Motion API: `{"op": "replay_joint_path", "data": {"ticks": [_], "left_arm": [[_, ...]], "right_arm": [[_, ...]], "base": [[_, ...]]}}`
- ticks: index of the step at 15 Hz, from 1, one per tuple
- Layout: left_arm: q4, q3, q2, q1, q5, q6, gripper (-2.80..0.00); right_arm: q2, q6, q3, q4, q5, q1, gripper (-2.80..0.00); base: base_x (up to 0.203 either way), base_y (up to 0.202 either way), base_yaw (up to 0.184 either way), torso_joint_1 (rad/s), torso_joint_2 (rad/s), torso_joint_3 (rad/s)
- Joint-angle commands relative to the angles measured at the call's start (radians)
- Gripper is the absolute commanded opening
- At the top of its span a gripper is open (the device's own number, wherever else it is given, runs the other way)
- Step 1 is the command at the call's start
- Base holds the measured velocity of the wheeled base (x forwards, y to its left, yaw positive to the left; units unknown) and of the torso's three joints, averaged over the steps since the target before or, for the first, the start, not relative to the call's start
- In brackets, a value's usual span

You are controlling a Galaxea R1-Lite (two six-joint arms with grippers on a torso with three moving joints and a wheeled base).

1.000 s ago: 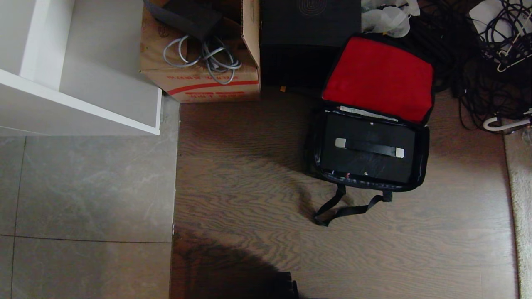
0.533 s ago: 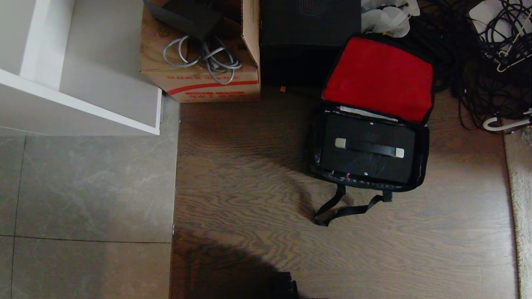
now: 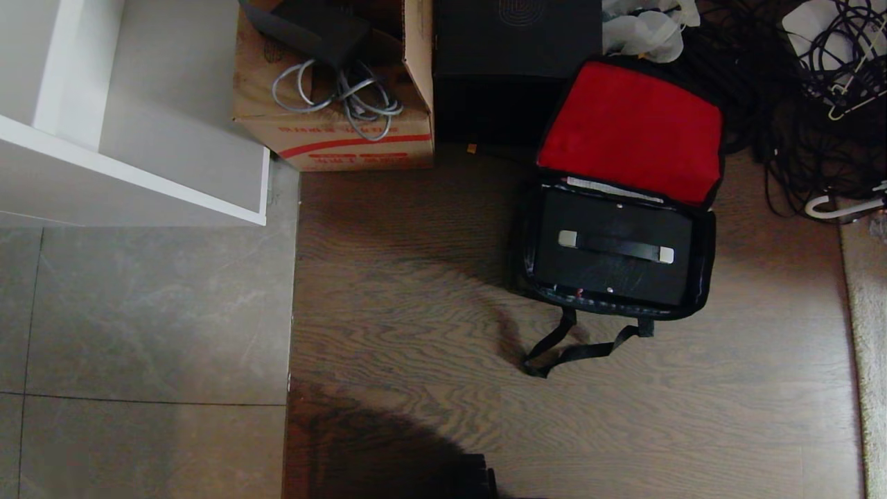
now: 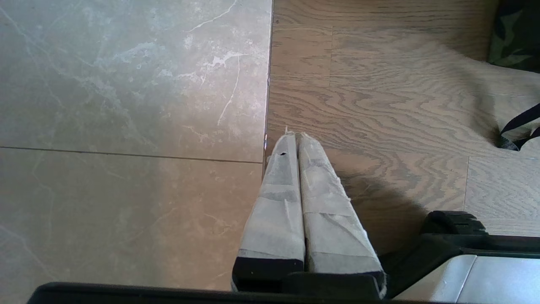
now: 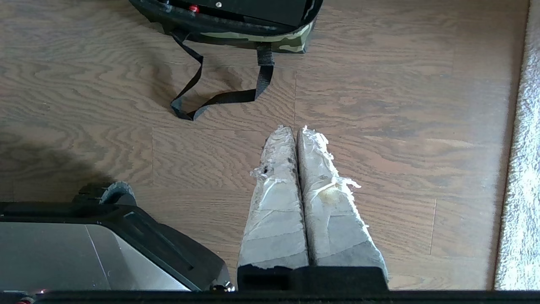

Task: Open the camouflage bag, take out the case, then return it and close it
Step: Grip the handle

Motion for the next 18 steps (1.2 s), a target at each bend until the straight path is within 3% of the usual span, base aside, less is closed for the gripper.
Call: {"op": "replay_joint_path", "data": {"ticks": [1, 18], "left_arm": [[0.000, 0.000, 0.002, 0.000, 0.000, 0.000, -2.80], [0.000, 0.000, 0.002, 0.000, 0.000, 0.000, -2.80]], "right_arm": [[0.005, -0.001, -0.001, 0.000, 0.000, 0.000, -2.80], [0.005, -0.001, -0.001, 0.000, 0.000, 0.000, -2.80]], "base": [[0.000, 0.000, 0.000, 0.000, 0.00, 0.000], [0.000, 0.000, 0.000, 0.000, 0.00, 0.000]]}}
